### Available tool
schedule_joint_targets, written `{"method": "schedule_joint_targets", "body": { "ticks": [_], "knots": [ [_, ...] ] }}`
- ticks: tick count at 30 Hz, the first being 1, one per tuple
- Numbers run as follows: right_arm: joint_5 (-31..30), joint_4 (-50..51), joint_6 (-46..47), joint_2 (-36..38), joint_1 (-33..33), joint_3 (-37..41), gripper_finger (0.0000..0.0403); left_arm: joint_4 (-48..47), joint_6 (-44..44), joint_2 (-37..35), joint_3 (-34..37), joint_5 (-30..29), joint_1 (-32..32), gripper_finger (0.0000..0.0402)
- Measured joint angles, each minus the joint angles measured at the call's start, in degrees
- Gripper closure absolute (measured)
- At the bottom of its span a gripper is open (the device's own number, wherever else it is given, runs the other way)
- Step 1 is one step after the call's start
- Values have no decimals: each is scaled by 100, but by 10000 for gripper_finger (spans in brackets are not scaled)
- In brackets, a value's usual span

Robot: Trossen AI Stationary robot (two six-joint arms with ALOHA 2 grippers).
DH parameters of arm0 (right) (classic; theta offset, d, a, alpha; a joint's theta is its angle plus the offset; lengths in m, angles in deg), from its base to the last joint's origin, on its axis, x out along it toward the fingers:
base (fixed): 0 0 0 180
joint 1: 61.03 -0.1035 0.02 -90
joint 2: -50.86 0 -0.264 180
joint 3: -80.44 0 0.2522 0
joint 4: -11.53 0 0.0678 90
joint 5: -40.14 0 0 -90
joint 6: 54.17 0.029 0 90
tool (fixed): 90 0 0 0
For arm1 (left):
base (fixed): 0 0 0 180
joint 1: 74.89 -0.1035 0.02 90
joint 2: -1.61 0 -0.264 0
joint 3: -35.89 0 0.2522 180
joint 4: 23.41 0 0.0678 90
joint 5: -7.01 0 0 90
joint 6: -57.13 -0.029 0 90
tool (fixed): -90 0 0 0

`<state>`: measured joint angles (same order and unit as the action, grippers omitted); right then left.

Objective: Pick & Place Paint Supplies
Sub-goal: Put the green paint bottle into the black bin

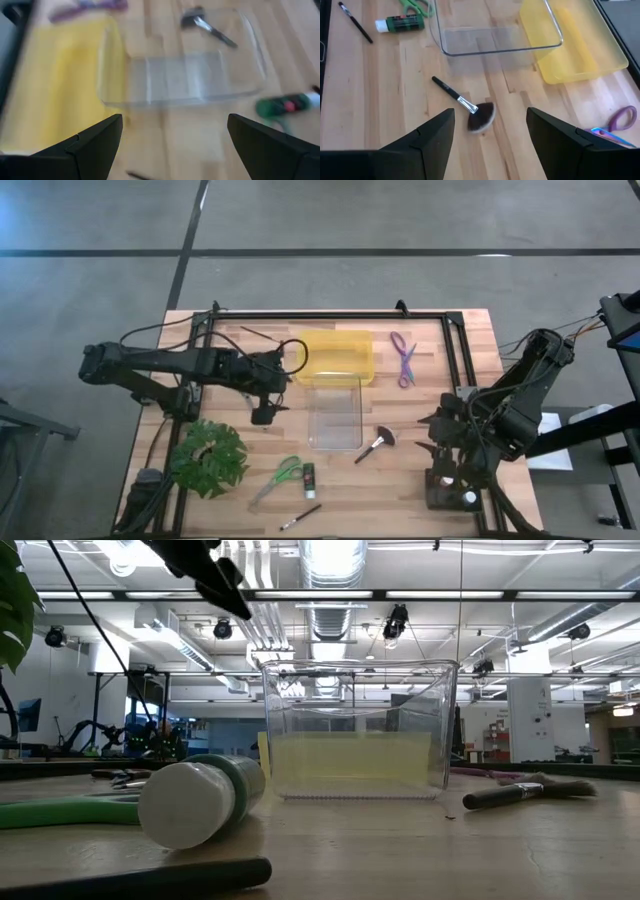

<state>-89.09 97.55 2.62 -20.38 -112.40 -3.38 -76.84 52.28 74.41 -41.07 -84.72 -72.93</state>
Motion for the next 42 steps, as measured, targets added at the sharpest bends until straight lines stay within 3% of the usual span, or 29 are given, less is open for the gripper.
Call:
{"method": "schedule_joint_targets", "body": {
  "ticks": [5,9,18,25,32,36,42],
  "knots": [
    [-199,44,-71,8,17,0,156,-486,593,0,-10,693,140,35],
    [-299,108,-118,78,21,2,156,-489,373,7,-10,1309,485,35],
    [-513,102,-158,144,17,2,156,779,-426,17,-10,1363,1514,35],
    [-642,67,-174,147,17,2,156,1730,-1954,191,-12,567,2139,35],
    [-705,-159,-145,151,15,2,156,2453,-3754,913,-59,-48,2190,35],
    [-705,-309,-128,151,15,2,156,2435,-4260,1402,-204,-641,2194,35],
    [-711,-407,-141,151,15,-87,156,2450,-4472,2080,-336,-766,2255,35]
  ]
}}
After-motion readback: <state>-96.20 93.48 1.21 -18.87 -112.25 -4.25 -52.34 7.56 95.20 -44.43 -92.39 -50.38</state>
